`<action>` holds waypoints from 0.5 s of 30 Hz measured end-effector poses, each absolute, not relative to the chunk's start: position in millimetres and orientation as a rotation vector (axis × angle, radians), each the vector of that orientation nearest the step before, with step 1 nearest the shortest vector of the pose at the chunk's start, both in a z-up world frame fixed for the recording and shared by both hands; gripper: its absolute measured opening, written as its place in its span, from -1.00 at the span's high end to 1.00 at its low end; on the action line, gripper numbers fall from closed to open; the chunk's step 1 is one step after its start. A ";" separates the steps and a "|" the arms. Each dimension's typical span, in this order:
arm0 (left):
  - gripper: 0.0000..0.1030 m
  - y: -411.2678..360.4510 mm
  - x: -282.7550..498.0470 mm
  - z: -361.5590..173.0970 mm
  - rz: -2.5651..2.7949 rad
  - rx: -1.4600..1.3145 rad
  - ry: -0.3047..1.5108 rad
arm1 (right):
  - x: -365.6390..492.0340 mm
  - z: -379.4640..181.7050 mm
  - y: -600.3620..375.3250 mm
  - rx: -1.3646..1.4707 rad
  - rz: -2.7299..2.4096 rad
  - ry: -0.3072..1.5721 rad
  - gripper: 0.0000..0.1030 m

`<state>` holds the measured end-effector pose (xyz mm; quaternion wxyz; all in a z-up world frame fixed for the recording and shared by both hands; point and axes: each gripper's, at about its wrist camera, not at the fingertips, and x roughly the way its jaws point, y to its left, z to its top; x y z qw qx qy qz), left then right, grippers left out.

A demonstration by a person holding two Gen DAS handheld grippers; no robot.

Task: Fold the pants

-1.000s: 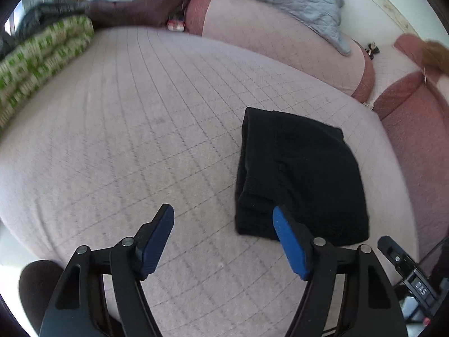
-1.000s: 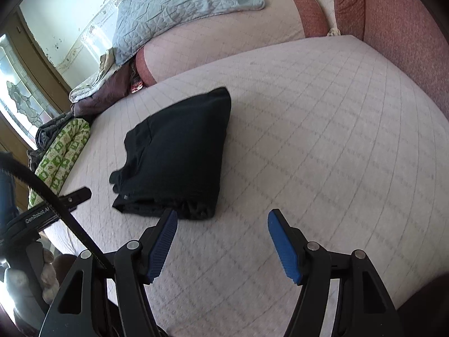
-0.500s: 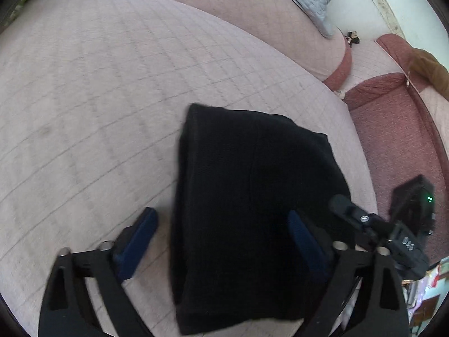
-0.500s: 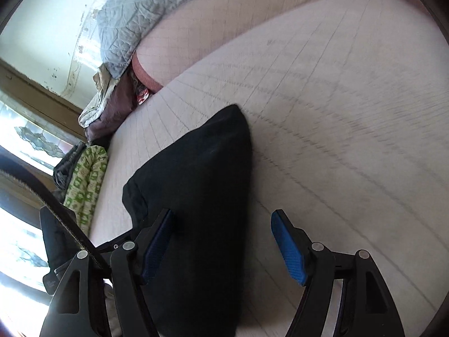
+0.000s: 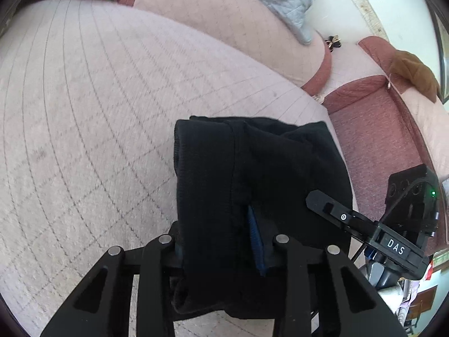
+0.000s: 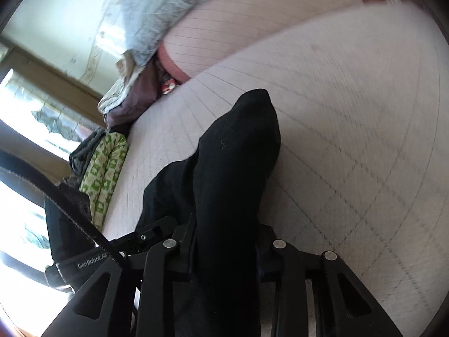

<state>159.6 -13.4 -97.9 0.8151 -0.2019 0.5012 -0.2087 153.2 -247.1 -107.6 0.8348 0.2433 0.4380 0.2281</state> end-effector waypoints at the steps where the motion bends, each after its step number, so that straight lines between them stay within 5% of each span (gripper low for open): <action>1: 0.37 -12.6 161.2 -94.6 -0.448 -0.430 1.060 | 153.1 -102.4 -245.6 0.505 0.486 0.914 0.37; 15: 0.37 -47.8 251.6 -103.4 -0.456 -0.447 1.058 | 219.5 -112.7 -282.3 0.573 0.435 0.849 0.37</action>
